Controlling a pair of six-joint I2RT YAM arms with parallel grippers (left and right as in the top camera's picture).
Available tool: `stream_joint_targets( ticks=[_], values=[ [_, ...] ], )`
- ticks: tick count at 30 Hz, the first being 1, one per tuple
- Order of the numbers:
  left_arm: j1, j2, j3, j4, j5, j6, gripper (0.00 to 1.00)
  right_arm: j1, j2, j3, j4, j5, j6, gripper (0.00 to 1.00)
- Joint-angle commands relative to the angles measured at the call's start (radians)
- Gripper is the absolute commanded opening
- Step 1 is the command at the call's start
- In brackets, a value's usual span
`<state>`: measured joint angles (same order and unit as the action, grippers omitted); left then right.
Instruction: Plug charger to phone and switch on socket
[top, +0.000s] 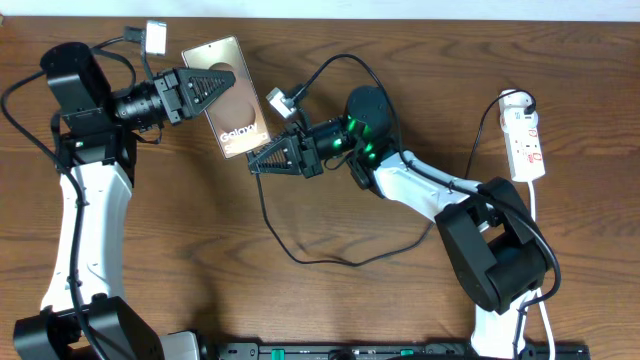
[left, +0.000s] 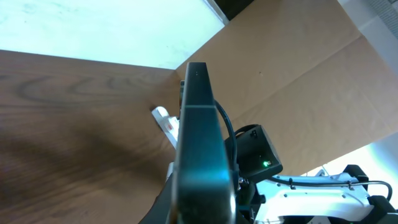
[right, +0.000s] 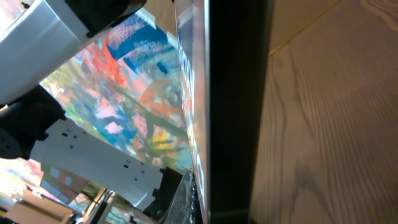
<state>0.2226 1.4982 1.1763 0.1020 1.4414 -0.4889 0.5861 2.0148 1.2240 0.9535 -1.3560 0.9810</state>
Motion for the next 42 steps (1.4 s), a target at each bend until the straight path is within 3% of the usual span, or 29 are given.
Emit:
stream_joint_targets(
  ticks=[1,9,10,11,13,15,16,24,28,32,38,42],
  values=[
    [-0.013,-0.004,0.005,-0.012,0.096,0.01,0.08,-0.006,0.002,0.017,0.029,0.176,0.002,0.01],
    [-0.013,-0.004,0.005,-0.018,0.104,0.01,0.08,-0.007,0.002,0.017,0.053,0.175,0.003,0.01],
    [-0.013,-0.004,0.005,-0.018,0.103,0.01,0.08,-0.007,0.002,0.017,0.053,0.175,0.003,0.06],
    [-0.013,-0.004,0.005,-0.018,0.103,0.01,0.08,-0.007,0.002,0.017,0.053,0.175,0.003,0.14],
    [-0.013,-0.004,0.005,-0.018,0.103,0.01,0.07,-0.007,0.002,0.017,0.053,0.175,0.003,0.42],
    [-0.013,-0.004,0.005,-0.018,0.103,0.01,0.07,-0.007,0.002,0.017,0.053,0.17,0.004,0.84],
    [-0.013,-0.004,0.005,-0.018,0.103,0.01,0.07,-0.007,0.002,0.017,0.053,0.165,0.009,0.99],
    [-0.01,-0.004,0.005,-0.018,0.073,0.011,0.07,-0.03,0.002,0.017,0.053,0.149,0.022,0.99],
    [-0.008,-0.004,0.005,-0.044,-0.031,0.01,0.07,-0.086,0.002,0.017,0.053,0.146,0.063,0.99],
    [0.033,-0.004,0.005,-0.242,-0.214,0.021,0.07,-0.163,0.002,0.017,0.053,0.117,0.079,0.99],
    [0.094,-0.004,0.005,-0.513,-0.404,0.152,0.07,-0.24,0.002,0.017,0.048,0.081,0.081,0.99],
    [0.097,0.004,0.005,-0.675,-0.647,0.182,0.07,-0.258,0.002,0.017,0.047,0.063,0.081,0.99]
  ],
)
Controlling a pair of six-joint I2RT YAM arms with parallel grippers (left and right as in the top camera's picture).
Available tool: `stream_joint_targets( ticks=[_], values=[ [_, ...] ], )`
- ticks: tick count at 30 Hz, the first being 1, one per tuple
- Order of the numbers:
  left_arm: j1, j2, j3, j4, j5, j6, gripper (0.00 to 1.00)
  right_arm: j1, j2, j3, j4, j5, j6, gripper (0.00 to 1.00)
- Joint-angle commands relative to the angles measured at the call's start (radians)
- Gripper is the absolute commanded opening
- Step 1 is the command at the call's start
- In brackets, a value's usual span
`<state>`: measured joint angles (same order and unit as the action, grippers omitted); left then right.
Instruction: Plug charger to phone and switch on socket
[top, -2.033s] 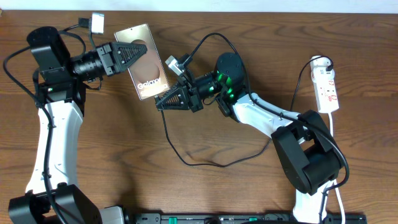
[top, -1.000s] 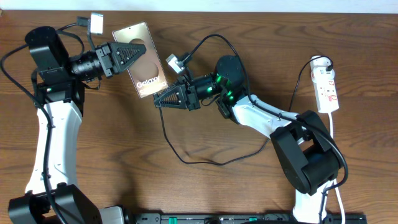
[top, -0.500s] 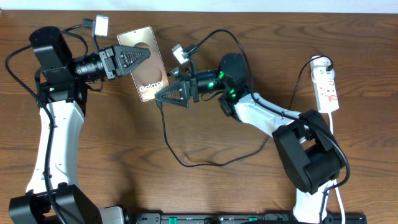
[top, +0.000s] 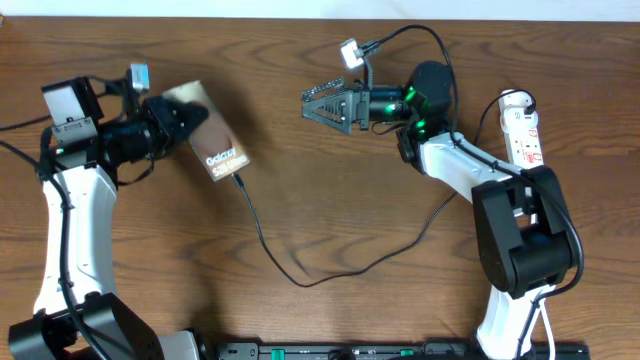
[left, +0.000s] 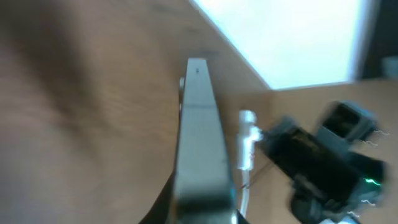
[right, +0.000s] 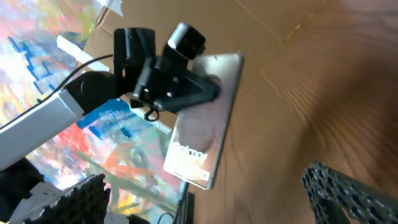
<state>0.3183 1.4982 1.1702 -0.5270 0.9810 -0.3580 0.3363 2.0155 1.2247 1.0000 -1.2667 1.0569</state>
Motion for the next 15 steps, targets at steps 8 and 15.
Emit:
stream_joint_targets(
  ticks=[8,15],
  values=[
    [0.001,0.167,0.011,-0.117,-0.241,0.051,0.07,-0.008,0.001,0.016,-0.007,-0.036,0.005,0.99],
    [0.001,0.27,0.011,-0.1,-0.254,0.051,0.07,-0.008,0.001,0.016,-0.009,-0.06,0.005,0.99]
  ],
)
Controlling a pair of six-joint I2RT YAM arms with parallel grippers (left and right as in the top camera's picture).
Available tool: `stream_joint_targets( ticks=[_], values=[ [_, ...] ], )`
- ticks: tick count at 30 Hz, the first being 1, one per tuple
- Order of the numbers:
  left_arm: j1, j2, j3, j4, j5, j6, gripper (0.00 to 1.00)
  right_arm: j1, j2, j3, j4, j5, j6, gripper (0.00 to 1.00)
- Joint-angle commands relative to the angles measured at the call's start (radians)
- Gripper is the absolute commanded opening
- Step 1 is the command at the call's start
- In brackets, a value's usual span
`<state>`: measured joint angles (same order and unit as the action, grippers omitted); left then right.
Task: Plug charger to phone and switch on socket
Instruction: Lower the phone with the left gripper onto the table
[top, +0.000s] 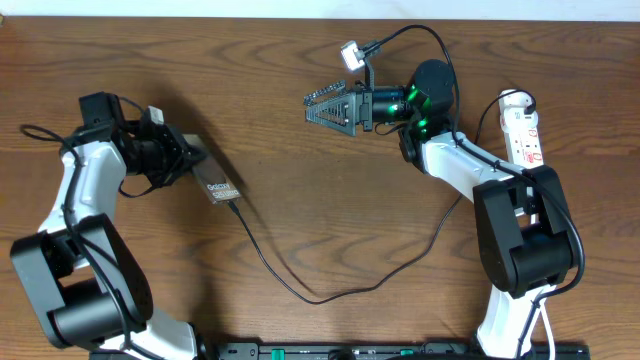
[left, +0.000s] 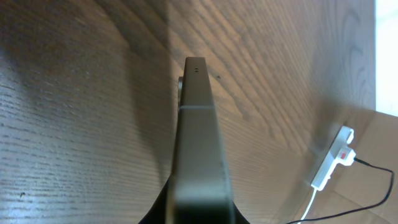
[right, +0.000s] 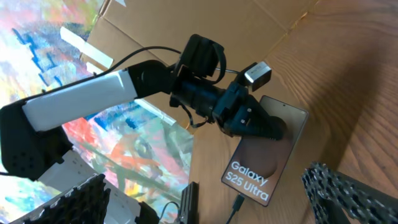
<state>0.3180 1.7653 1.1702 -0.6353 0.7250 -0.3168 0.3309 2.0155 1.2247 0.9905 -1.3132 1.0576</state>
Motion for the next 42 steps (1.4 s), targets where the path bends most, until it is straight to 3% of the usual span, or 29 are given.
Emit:
stream_joint_targets(
  ticks=[1,30,42],
  values=[
    [0.002,0.007,0.011,0.008,-0.017,0.01,0.07,-0.003,0.001,0.016,0.0,-0.014,0.004,0.99],
    [0.002,0.033,0.011,0.011,-0.155,0.01,0.08,-0.002,0.001,0.016,0.0,-0.013,0.003,0.99],
    [0.0,0.139,0.011,0.008,-0.157,0.006,0.07,-0.002,0.001,0.016,0.0,-0.013,0.0,0.99]
  ],
)
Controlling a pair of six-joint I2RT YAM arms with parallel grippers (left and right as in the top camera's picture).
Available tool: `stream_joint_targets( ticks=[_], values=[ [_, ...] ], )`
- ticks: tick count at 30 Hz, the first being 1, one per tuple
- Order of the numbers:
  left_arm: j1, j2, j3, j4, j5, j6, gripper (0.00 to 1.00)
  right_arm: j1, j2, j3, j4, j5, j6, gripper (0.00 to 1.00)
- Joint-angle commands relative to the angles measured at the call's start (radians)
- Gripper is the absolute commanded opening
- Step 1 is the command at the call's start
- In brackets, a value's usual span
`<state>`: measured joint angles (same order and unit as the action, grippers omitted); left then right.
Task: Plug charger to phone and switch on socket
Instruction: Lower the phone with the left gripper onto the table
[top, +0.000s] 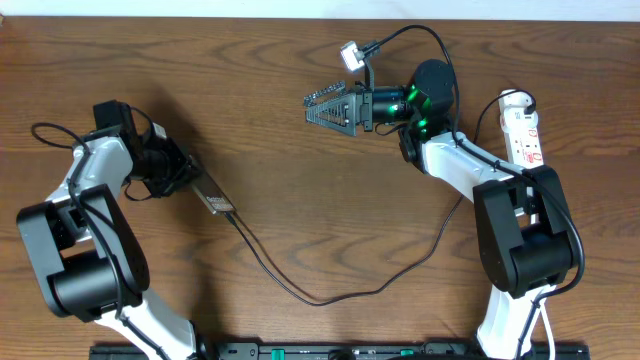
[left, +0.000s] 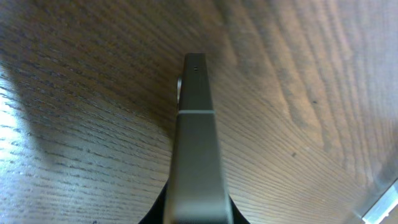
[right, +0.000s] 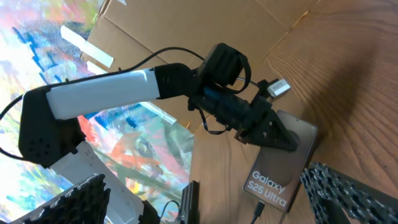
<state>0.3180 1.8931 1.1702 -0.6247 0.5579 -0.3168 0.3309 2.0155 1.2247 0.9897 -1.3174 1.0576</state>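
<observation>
The phone (top: 211, 197), with "Galaxy S25 Ultra" on its screen (right: 278, 176), is low over the wood at the left and tilted on edge. My left gripper (top: 188, 182) is shut on its upper end. In the left wrist view only the phone's thin side (left: 195, 143) shows, between the jaws. The black charger cable (top: 300, 290) is plugged into the phone's lower end (right: 257, 212) and runs to the white socket strip (top: 525, 133) at the far right. My right gripper (top: 322, 108) hangs open at the upper middle, with nothing in it.
The cable loops across the middle of the wooden table (top: 330, 220) towards its front. Cardboard sheets (right: 261, 31) and a colourful painted panel (right: 137, 149) stand beyond the table in the right wrist view.
My left gripper has shifted slightly and turned the phone more on edge and closer to the wood. The right arm has not moved.
My left gripper held the phone up at mid-table, with my right gripper at its lower end where the cable ends. Then the cable was plugged in, with the right gripper open and away. The phone has since come down at the left.
</observation>
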Motion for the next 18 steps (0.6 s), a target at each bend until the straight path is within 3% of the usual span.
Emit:
stream_joint_targets(
  ticks=[1,12,13,17,18],
  values=[
    [0.0,0.011,0.011,-0.003,0.01,0.006,0.07,-0.002,0.001,0.016,0.001,-0.009,0.0,0.99],
    [0.0,0.012,0.011,-0.011,0.01,0.006,0.09,-0.002,0.001,0.016,0.001,-0.01,0.0,0.99],
    [0.0,0.012,0.011,-0.012,0.01,0.006,0.14,-0.002,0.001,0.016,0.001,-0.01,0.0,0.99],
    [0.0,0.012,0.011,-0.022,0.009,0.006,0.17,-0.002,0.001,0.016,0.001,-0.01,0.0,0.99],
    [0.0,0.012,0.011,-0.023,0.009,0.006,0.22,-0.002,0.001,0.016,0.001,-0.01,0.0,0.99]
  ],
)
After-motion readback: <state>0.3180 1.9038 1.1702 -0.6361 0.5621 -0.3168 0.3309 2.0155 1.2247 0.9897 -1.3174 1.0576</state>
